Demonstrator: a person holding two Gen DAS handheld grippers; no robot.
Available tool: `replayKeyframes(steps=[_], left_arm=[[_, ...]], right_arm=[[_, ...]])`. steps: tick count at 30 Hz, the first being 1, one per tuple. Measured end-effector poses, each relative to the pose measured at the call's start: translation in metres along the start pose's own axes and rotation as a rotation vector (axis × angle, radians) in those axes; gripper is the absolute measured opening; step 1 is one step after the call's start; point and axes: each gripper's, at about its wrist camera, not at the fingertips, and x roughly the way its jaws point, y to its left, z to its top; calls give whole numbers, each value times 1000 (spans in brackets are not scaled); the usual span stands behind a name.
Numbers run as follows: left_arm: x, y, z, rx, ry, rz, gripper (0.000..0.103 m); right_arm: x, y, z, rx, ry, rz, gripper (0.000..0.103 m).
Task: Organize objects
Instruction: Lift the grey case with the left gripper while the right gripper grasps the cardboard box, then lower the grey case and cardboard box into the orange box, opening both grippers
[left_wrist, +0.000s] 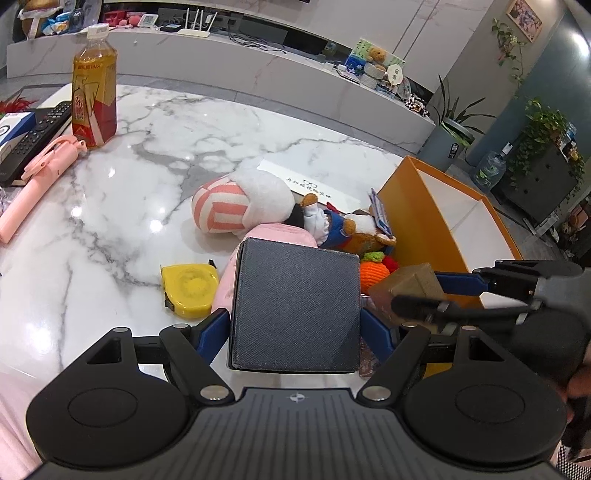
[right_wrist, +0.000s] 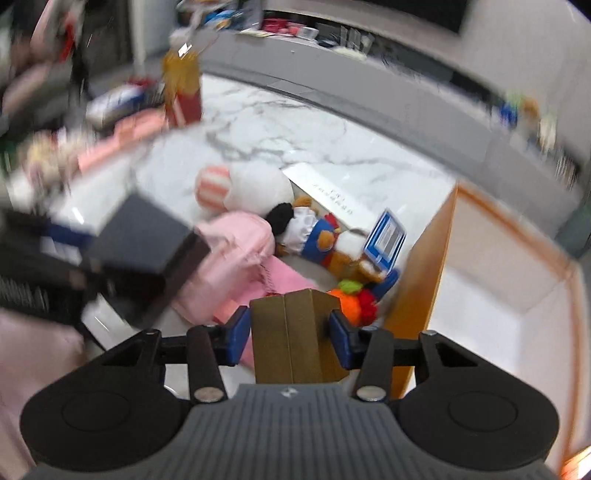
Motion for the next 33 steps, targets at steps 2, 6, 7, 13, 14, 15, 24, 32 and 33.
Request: replayKeyframes(steps=[2, 6, 7, 13, 14, 15, 24, 32, 33], left_arm=[[-3, -6, 3, 22, -6, -7, 90], [-12, -27, 13, 96, -33, -33, 90], [-13, -36, 16, 122, -40, -45, 90], [-6, -94, 33, 230, -23, -178, 90], [-1, -103, 35, 230, -7, -209, 90], [4, -113, 38, 231, 11, -237, 90], [62, -214, 27, 560, 118, -144, 90], [95, -262, -4, 939, 150, 74, 90], [100, -265, -8, 966, 157, 90, 90]], right_arm=[[-10, -15, 3, 111, -16, 59, 48], [-44, -41, 7, 238, -95, 100, 48], [-55, -48, 6, 265, -119, 95, 48], [-97, -92, -10, 380, -200, 29, 48], [-101, -101, -15, 406, -203, 23, 48], [-105, -111, -21, 439, -205, 18, 48], [-105, -167, -73, 596, -188, -105, 48], [-75, -191, -91, 666, -172, -58, 48], [-74, -192, -92, 672, -174, -53, 48]])
